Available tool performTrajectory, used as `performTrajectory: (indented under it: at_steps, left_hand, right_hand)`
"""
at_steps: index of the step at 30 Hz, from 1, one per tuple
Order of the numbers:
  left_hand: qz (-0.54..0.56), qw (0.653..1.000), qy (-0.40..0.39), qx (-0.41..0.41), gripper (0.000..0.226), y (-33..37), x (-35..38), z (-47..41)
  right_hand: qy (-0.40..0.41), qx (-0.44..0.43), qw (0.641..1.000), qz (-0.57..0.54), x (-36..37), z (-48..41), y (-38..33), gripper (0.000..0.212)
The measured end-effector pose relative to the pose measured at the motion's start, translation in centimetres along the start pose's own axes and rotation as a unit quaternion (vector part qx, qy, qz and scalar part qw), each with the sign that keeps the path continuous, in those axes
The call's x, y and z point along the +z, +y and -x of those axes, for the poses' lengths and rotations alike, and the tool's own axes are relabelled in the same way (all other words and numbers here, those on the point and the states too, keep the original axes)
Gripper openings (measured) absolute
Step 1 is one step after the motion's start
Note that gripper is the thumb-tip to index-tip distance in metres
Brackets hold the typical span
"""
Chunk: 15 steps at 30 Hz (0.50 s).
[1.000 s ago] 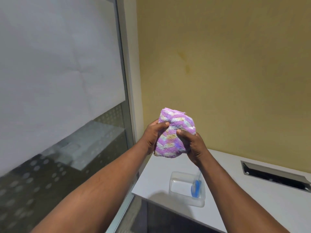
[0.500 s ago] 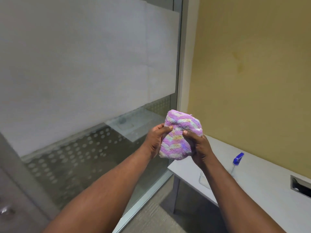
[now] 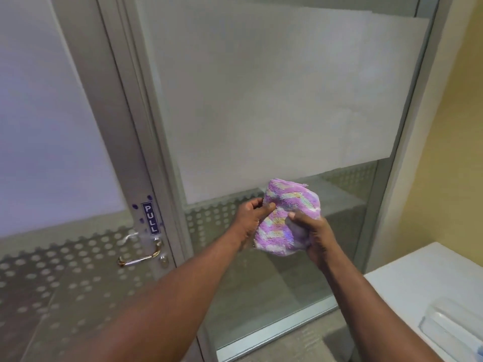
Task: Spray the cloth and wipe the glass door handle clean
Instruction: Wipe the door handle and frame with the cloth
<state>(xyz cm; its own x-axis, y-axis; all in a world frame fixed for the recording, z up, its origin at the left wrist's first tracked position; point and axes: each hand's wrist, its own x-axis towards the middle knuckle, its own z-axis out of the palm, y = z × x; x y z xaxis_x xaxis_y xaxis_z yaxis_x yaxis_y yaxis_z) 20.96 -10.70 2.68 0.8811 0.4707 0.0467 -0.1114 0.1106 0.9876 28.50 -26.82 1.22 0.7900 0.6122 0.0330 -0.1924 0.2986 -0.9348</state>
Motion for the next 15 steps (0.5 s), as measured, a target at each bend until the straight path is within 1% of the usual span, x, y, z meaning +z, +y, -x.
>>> performTrajectory:
  at_steps: [2,6,8,10,13,14,15]
  left_hand:
    - [-0.033,0.998,0.044,0.011,0.010,0.8,-3.5,0.8]
    - [-0.100,0.989,0.104,0.032,0.023,1.9,-10.8,2.6]
    - [-0.142,0.980,0.129,0.048,0.026,2.4,-14.5,3.7]
    - [-0.182,0.966,0.173,0.068,0.027,2.8,-18.7,4.5]
    - [-0.260,0.925,0.249,0.124,0.028,3.8,-24.6,5.5]
    - [-0.307,0.902,0.265,0.148,0.032,4.3,-26.6,5.8]
    - [-0.377,0.867,0.272,0.181,0.037,4.9,-28.6,6.3]
  right_hand:
    - [-0.013,0.010,1.000,0.002,3.1,-0.4,1.5,0.056]
    - [-0.041,-0.001,0.999,0.008,9.6,-0.6,4.3,0.045]
    - [-0.046,-0.010,0.999,0.017,12.8,-0.8,5.9,0.043]
    - [-0.035,-0.018,0.999,0.031,16.4,-1.0,7.7,0.033]
    - [0.013,-0.030,0.996,0.079,21.6,-1.5,9.9,0.018]
    - [0.034,-0.046,0.992,0.117,23.2,-1.8,10.6,0.015]
    - [0.054,-0.064,0.983,0.162,24.8,-2.1,11.3,0.014]
